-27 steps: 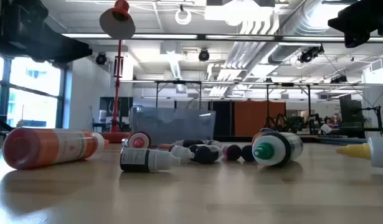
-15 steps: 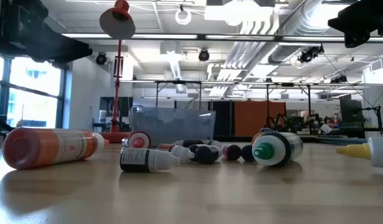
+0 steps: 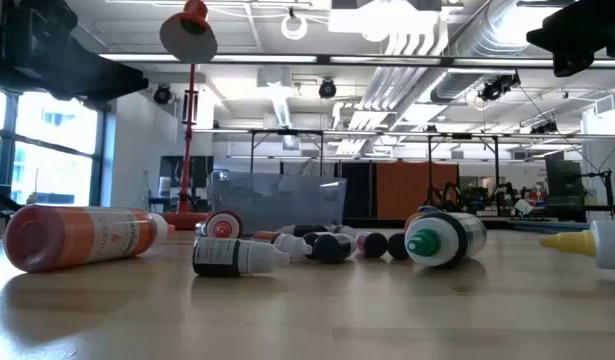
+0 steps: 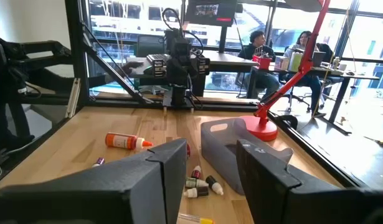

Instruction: Pick & Place food coloring

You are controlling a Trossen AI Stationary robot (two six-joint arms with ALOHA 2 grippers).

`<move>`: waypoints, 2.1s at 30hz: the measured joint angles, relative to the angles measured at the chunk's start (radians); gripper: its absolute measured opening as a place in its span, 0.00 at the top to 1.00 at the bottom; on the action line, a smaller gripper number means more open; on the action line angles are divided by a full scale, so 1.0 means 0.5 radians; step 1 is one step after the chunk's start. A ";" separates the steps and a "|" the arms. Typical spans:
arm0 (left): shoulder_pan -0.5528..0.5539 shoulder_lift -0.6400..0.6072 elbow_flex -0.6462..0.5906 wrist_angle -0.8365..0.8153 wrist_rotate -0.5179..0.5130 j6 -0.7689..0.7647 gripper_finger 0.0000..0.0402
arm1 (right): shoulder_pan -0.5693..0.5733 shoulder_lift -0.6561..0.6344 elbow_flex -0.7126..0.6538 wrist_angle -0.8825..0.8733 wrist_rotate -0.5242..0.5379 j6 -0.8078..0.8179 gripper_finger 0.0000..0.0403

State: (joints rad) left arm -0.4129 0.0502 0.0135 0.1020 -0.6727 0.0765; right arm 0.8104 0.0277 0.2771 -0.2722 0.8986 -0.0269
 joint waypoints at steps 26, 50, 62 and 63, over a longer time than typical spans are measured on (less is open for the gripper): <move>0.000 0.000 0.000 -0.001 0.000 0.000 0.66 | 0.000 0.000 0.000 0.000 0.000 0.001 0.67; 0.001 -0.001 0.020 0.003 0.007 0.099 0.66 | 0.000 0.000 0.000 0.000 0.000 0.000 0.67; 0.001 0.000 0.024 0.161 0.123 0.019 0.66 | 0.000 0.000 0.001 0.000 -0.001 0.001 0.67; 0.001 0.000 0.025 0.189 0.069 0.071 0.66 | 0.000 0.000 0.000 0.000 0.000 0.000 0.67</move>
State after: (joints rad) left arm -0.4126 0.0502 0.0261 0.1964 -0.6380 0.1122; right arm 0.8104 0.0277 0.2773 -0.2722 0.8986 -0.0269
